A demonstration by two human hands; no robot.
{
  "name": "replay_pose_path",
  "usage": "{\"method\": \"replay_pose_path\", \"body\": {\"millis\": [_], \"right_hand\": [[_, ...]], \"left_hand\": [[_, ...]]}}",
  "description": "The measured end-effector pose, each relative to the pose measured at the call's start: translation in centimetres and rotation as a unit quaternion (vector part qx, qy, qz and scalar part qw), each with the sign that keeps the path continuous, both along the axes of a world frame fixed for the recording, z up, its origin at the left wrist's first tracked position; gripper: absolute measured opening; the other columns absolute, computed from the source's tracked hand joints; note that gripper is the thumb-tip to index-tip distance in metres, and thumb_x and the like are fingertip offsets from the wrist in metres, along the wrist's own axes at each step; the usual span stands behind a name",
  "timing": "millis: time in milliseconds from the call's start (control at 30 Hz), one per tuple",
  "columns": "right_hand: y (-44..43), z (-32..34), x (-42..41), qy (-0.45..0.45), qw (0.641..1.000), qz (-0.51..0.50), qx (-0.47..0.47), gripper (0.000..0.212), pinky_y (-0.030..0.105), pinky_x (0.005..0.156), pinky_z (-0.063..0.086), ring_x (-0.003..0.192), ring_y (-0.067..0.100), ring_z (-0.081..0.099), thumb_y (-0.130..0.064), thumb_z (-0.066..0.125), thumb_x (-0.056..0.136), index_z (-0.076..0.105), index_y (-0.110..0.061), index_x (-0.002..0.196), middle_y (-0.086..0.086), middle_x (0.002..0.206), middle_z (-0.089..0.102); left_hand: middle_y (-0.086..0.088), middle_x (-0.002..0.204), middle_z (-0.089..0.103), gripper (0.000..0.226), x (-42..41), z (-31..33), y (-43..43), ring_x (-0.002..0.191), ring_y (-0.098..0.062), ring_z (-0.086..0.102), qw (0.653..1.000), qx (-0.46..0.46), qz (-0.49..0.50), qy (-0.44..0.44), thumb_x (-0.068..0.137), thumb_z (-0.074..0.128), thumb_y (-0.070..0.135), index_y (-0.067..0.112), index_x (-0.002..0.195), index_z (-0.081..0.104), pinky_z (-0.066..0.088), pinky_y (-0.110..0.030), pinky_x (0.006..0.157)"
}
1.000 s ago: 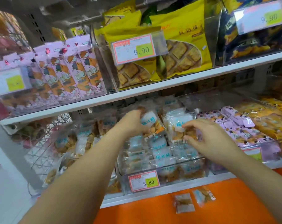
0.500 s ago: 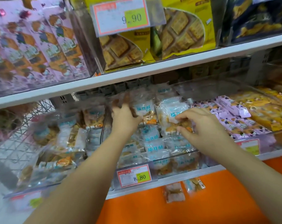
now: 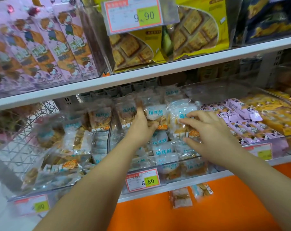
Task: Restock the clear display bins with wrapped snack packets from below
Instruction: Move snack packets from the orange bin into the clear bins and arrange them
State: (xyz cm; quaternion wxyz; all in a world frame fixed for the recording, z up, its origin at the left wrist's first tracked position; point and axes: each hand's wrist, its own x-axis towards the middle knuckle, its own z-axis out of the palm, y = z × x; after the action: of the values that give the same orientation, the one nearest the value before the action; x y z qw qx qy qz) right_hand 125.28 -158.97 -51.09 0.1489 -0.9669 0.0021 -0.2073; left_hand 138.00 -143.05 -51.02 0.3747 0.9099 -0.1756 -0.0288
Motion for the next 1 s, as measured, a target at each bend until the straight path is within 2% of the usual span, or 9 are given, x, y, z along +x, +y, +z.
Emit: {"method": "replay_pose_path", "body": {"millis": [167,267,367,467,567,733,833,933,1000], "right_hand": [[-0.2,0.9,-0.3,0.062,0.996,-0.001,-0.070,0.056,0.040,0.117,-0.001,0.143,0.012,0.012,-0.033,0.050,0.095,0.026,-0.041,0.146,-0.009,0.158,0.009],[-0.5,1.3,-0.2,0.081,0.994,0.003,-0.070,0.055,0.041,0.116,-0.009,0.145,0.009,0.009,-0.027,0.046,0.097,0.024,-0.041,0.146,-0.013,0.158,0.005],[-0.6,1.0,-0.1,0.091,0.992,0.011,-0.089,0.055,0.043,0.117,-0.010,0.146,0.008,0.007,-0.025,0.043,0.099,0.022,-0.040,0.147,-0.016,0.157,0.006],[-0.6,0.9,-0.2,0.096,0.991,0.007,-0.096,0.055,0.044,0.117,-0.010,0.146,0.008,0.007,-0.024,0.043,0.099,0.022,-0.041,0.146,-0.017,0.157,0.007],[-0.6,0.9,-0.2,0.100,0.991,0.008,-0.094,0.055,0.045,0.118,-0.010,0.146,0.007,0.006,-0.026,0.043,0.098,0.021,-0.042,0.146,-0.018,0.157,0.006],[-0.7,0.7,-0.2,0.099,0.992,0.011,-0.083,0.056,0.044,0.118,-0.009,0.145,0.006,0.006,-0.026,0.044,0.097,0.022,-0.041,0.146,-0.019,0.157,0.006],[-0.7,0.7,-0.2,0.102,0.991,0.010,-0.083,0.055,0.044,0.118,-0.008,0.145,0.006,0.005,-0.028,0.044,0.098,0.022,-0.041,0.146,-0.019,0.157,0.005],[-0.7,0.8,-0.1,0.102,0.992,0.012,-0.075,0.054,0.044,0.118,-0.007,0.145,0.006,0.006,-0.030,0.045,0.097,0.023,-0.041,0.146,-0.020,0.156,0.006],[-0.7,0.7,0.0,0.104,0.991,0.014,-0.079,0.055,0.044,0.118,-0.006,0.145,0.006,0.006,-0.031,0.045,0.097,0.023,-0.041,0.146,-0.020,0.156,0.006]], "left_hand": [[-0.012,0.156,0.018,0.096,-0.4,0.7,-1.3,0.134,-0.030,0.038,0.999,-0.014,0.047,-0.021,0.095,0.055,0.014,0.027,0.146,-0.026,0.041,-0.039,0.100],[-0.017,0.143,0.040,0.091,-0.5,0.4,-1.7,0.097,-0.026,0.060,0.996,-0.057,0.050,-0.050,0.094,0.051,0.007,0.028,0.148,-0.019,0.051,-0.033,0.068],[-0.009,0.122,0.049,0.074,-0.5,-0.4,-1.3,0.077,-0.021,0.058,0.998,-0.050,0.035,-0.022,0.096,0.049,0.012,0.013,0.147,-0.004,0.046,-0.032,0.058],[-0.001,0.128,0.042,0.074,0.1,-0.3,-0.8,0.093,-0.012,0.055,0.998,-0.063,0.008,0.015,0.097,0.049,0.013,0.017,0.149,-0.004,0.046,-0.024,0.070],[-0.002,0.154,0.028,0.092,-0.3,-0.3,-0.6,0.114,-0.014,0.054,0.997,-0.073,-0.015,-0.014,0.096,0.052,0.012,0.031,0.147,-0.024,0.047,-0.020,0.075],[-0.004,0.151,0.031,0.094,-1.0,-0.5,-0.8,0.080,0.000,0.051,0.995,-0.058,-0.028,-0.070,0.096,0.053,0.014,0.030,0.145,-0.027,0.044,-0.023,0.075],[-0.002,0.153,0.029,0.097,-0.1,-0.7,-0.9,0.085,-0.003,0.058,0.996,-0.069,-0.035,-0.048,0.096,0.053,0.015,0.029,0.144,-0.029,0.046,-0.017,0.067],[-0.002,0.141,0.046,0.086,0.6,-0.7,-1.1,0.080,-0.001,0.055,0.995,-0.094,-0.024,0.015,0.095,0.054,0.013,0.021,0.150,-0.013,0.045,-0.007,0.054],[-0.001,0.129,0.053,0.067,1.0,-0.4,-1.2,0.085,-0.004,0.054,0.992,-0.106,-0.011,0.067,0.095,0.054,0.012,0.015,0.147,0.011,0.044,-0.011,0.062]]}}
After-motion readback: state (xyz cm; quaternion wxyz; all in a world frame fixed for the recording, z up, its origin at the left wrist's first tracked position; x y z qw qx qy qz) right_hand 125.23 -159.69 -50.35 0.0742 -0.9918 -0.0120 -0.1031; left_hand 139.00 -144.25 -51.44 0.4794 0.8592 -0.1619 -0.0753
